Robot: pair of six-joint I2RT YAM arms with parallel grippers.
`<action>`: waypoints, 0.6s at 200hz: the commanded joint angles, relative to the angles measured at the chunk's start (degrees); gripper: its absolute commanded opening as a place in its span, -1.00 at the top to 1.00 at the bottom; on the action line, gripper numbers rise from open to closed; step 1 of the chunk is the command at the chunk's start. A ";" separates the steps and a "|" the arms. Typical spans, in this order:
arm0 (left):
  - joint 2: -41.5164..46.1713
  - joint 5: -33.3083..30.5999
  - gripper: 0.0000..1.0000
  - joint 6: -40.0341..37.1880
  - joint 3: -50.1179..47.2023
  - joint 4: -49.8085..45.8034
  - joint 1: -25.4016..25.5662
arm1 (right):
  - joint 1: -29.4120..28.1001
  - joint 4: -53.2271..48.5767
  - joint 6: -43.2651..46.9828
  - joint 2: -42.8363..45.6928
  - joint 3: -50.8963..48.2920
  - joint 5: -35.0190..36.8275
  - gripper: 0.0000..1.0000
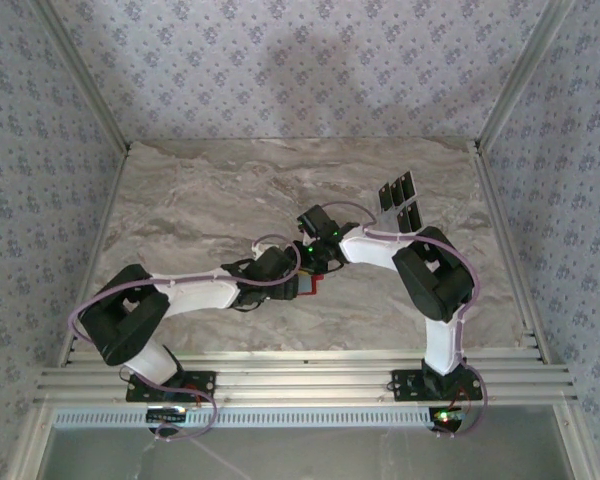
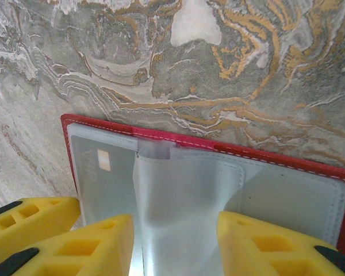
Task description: Put the credit cards into the card holder
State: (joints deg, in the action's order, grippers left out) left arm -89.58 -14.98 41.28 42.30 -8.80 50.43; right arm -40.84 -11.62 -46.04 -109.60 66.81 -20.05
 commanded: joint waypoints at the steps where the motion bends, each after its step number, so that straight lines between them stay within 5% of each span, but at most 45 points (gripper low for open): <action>1: -1.04 -0.75 -0.93 1.84 -1.71 0.01 0.45 | 0.88 -0.65 -0.62 1.67 -0.22 -0.36 0.11; 120: -1.66 -0.62 -0.93 2.64 -2.92 0.98 0.39 | 2.51 0.28 -1.28 5.15 -5.90 1.68 0.10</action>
State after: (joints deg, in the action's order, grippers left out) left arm -89.58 -16.38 42.78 41.08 -6.63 50.72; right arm -38.33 -11.40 -46.46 -105.25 61.84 -19.27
